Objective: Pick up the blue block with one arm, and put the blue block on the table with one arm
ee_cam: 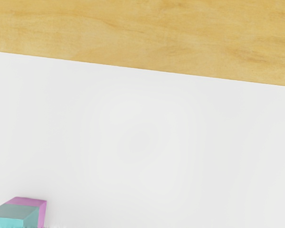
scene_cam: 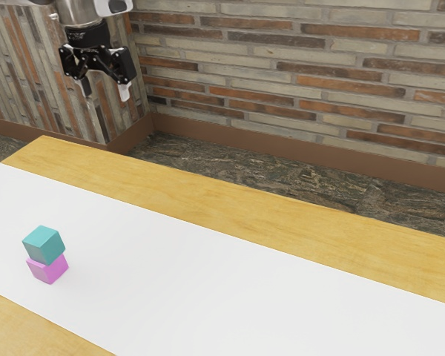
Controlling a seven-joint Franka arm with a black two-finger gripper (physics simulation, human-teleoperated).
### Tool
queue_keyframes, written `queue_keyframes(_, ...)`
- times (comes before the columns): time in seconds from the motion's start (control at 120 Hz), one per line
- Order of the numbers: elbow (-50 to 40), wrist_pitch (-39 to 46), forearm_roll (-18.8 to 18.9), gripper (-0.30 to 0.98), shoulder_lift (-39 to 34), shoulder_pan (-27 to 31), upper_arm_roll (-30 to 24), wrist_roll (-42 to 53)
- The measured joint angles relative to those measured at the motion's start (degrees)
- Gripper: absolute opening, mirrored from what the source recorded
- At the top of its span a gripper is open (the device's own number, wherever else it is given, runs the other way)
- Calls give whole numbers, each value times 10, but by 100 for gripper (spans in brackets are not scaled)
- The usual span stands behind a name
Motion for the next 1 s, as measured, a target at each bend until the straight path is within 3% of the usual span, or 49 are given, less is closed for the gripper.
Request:
queue_keyframes(0.183, 2, -2, 0, 69, 0, 3, 0, -6)
queue_keyframes(0.275, 121, -29, 0, 69, -1, 3, -2, -8)
queue_keyframes(0.35, 160, -49, 0, 69, -1, 0, -4, -10)
queue_keyframes(0.517, 171, -74, 3, 69, 4, -15, 16, -13)
queue_keyframes(0.75, 164, -82, 2, 69, 52, 25, 25, -16)
queue_keyframes(0.817, 136, -76, -3, 69, 58, 41, 24, -17)
queue_keyframes(1.0, -89, 28, -15, 69, 23, 65, 22, -17)
